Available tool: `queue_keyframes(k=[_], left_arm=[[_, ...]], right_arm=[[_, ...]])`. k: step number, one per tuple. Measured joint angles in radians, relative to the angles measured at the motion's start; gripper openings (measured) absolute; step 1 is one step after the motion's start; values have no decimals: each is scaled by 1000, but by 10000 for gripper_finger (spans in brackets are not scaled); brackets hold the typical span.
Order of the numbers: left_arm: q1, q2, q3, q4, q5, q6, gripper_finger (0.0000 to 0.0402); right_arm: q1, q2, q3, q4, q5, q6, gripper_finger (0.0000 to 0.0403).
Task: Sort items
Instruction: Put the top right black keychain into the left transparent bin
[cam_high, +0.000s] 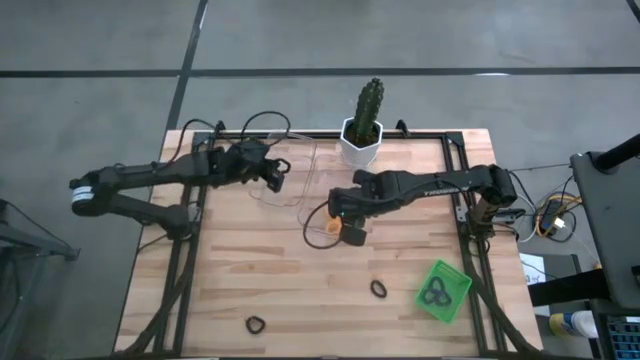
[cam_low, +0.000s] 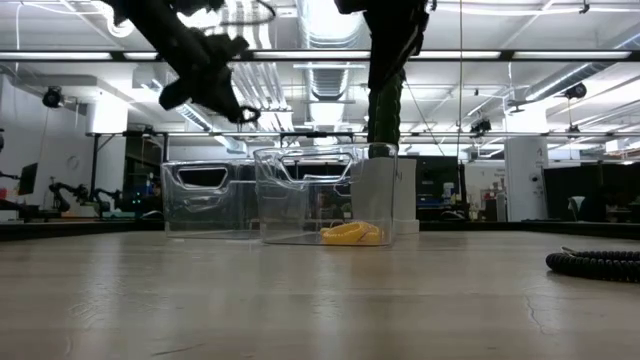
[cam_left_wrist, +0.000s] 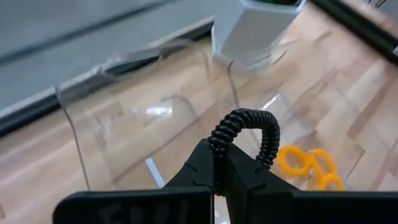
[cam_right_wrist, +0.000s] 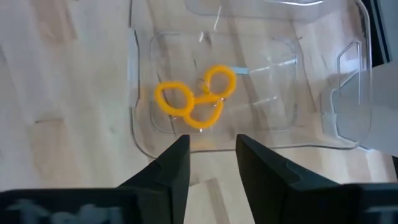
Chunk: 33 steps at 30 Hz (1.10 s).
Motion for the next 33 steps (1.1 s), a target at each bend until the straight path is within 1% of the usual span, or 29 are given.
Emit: queue_keyframes(k=[4,8,11,19,25,33], left_arm=[[66,70,0,-7,78,-1,8],[113,156,0,-10,144,-16,8],[136,220,0,-9,182,-41,8],[164,370,31,-12,192,-52,14],[165,463,88,-72,200,-41,19],[166,527,118,-96,199,-33,22]], right_arm=[[-2,-29,0,0,2,0,116],[-1,-76,0,4,51,10,110],[-1,-115,0,9,62,31,109],[0,-178,-1,15,79,70,111],[1,-184,-2,15,79,75,105],[1,-184,-16,16,79,75,109]])
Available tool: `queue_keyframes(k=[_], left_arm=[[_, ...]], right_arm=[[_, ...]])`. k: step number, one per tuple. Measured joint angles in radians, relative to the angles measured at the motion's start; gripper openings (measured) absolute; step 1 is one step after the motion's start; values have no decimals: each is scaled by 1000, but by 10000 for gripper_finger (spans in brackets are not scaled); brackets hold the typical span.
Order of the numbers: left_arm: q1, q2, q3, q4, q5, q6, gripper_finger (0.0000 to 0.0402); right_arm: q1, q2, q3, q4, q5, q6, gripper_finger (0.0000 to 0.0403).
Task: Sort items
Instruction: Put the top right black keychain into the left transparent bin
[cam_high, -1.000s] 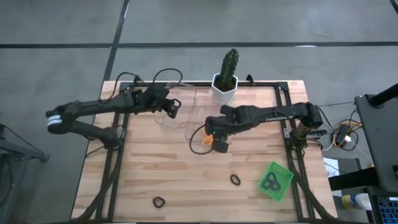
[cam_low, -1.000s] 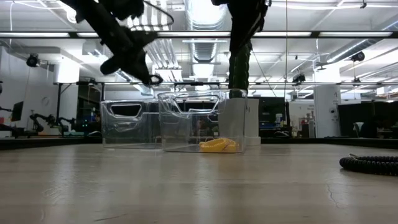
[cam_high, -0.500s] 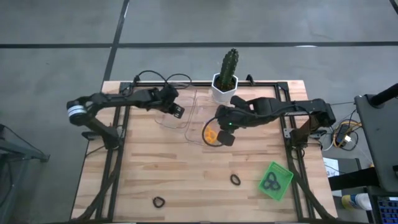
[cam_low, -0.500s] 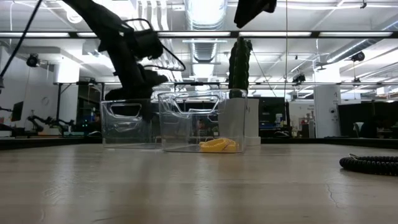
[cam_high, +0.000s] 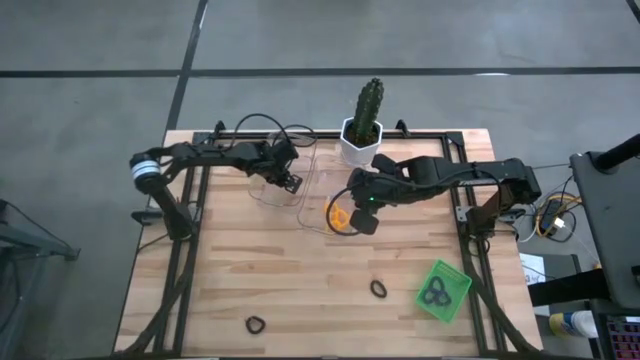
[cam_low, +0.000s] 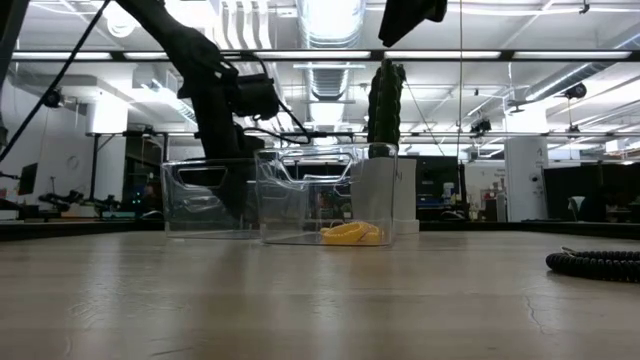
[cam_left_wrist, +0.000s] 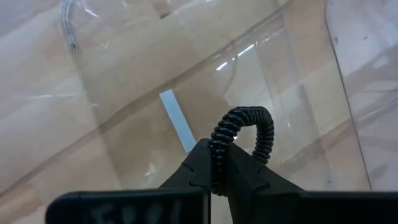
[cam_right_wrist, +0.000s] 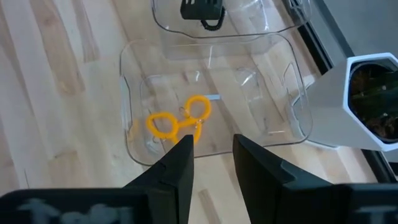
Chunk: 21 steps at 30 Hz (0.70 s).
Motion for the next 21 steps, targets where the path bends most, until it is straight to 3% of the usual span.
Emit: queue_keyframes(k=[21], left_arm=[[0,1,-1,-2,-17,5,29]], right_arm=[[0,0,-31,10,0,7,100]])
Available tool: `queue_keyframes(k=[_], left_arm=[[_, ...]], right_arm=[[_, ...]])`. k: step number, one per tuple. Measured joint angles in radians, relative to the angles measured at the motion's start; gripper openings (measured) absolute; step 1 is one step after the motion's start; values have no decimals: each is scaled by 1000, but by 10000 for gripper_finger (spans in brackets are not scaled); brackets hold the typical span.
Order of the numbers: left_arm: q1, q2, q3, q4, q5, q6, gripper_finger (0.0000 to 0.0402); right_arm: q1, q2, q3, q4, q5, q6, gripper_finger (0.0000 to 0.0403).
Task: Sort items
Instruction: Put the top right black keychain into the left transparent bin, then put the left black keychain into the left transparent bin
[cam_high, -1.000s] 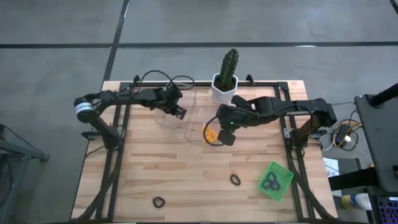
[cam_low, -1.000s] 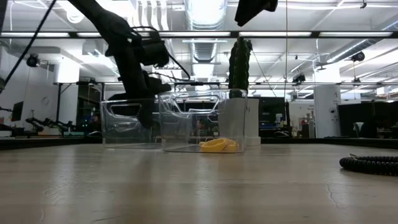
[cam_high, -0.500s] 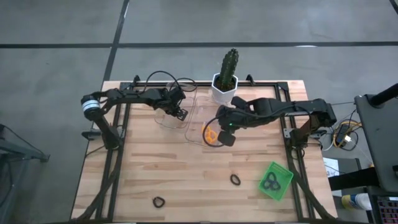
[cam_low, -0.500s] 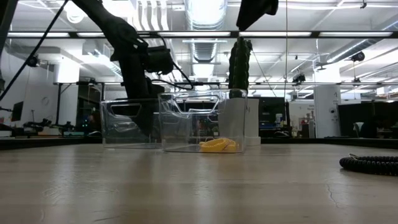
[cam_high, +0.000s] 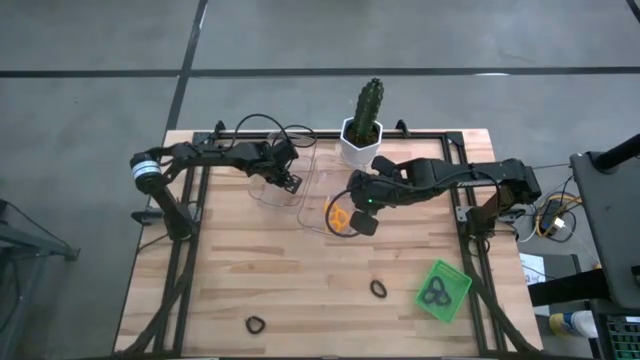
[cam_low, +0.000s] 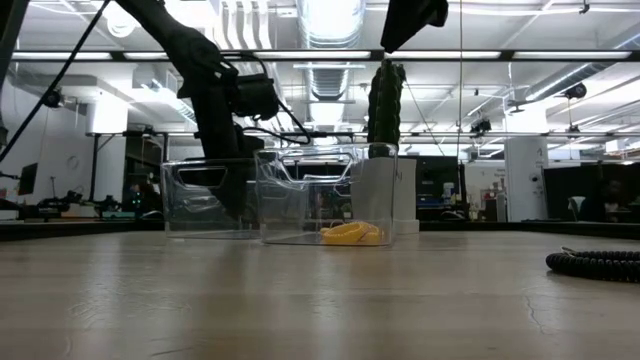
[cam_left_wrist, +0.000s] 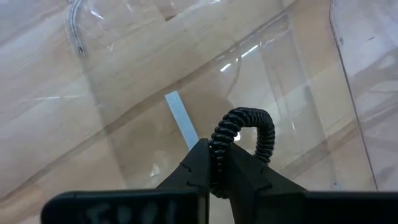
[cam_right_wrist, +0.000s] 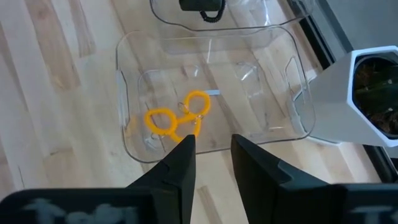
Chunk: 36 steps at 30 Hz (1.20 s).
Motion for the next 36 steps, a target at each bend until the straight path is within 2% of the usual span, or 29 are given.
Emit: queue_keyframes(k=[11,16,21,25,30,33,36], left_arm=[[0,-8,5,-22,-2,13,136],[0,-88,68,-153,-11,14,145],[-48,-260,140,-347,-24,-39,146],[-162,-441,146,-450,-19,-201,146],[-398,-625,135,-504,-17,-427,146],[-563,-684,129,-504,-49,-562,146],[-749,-694,129,-503,-138,-658,146]], right_arm=[[0,0,0,12,0,-4,88],[0,0,0,13,0,-8,84],[0,0,0,12,0,-12,88],[0,0,-1,13,0,-27,91],[0,0,-2,17,0,-53,84],[0,0,-2,24,0,-57,79],[0,0,-2,26,0,-57,76]])
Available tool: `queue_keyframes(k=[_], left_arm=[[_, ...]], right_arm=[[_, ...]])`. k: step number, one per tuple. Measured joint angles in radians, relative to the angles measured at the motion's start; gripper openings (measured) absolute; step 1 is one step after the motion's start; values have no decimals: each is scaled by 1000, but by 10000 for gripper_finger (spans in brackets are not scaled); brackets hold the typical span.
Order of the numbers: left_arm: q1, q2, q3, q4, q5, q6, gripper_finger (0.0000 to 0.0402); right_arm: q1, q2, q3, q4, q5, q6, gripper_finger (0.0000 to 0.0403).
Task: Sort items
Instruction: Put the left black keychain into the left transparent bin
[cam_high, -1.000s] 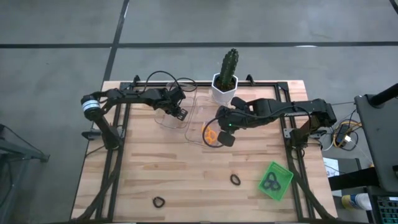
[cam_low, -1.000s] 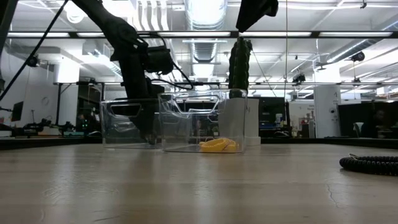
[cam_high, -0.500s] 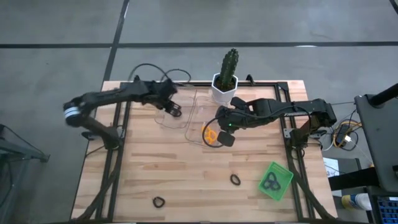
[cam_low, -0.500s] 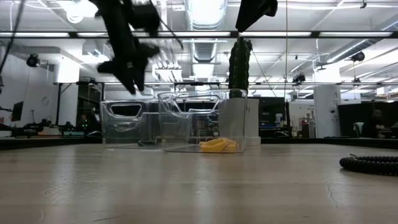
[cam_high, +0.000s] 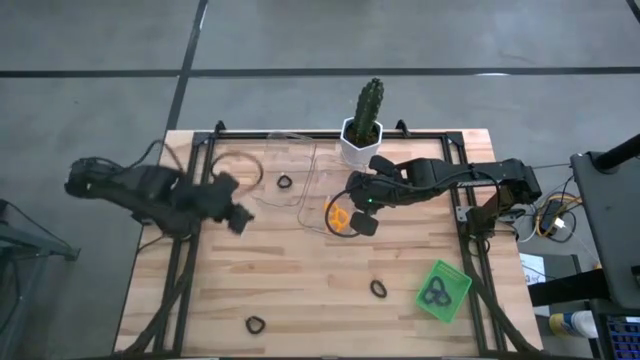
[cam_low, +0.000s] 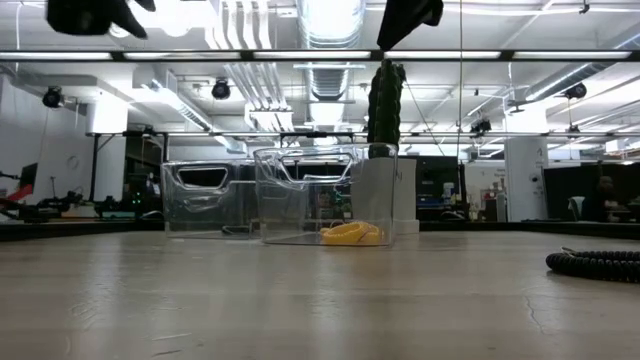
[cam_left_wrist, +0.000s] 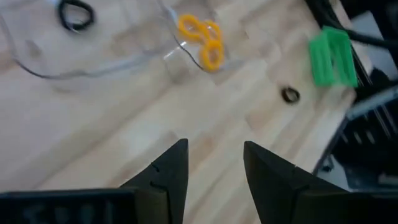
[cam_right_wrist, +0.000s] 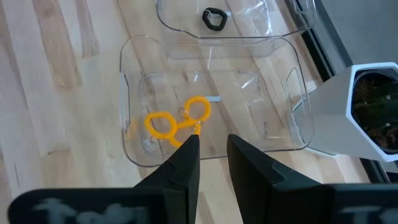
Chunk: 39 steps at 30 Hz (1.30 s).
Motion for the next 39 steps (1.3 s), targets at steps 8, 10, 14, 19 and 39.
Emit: queue_keyframes(k=[8,10,14,19,39], left_arm=[[-377,148,-3,28,-124,-196,146],[-428,201,-5,29,-124,-256,146],[-492,306,-15,61,-83,-366,146],[-530,427,-16,99,24,-432,146],[-616,642,-16,193,121,-506,146]], right_arm=[[0,0,0,10,0,-11,81],[0,0,0,15,0,-18,83],[0,0,0,16,0,-19,86],[0,0,0,16,0,-26,79],[56,-449,-431,416,-9,-19,68]])
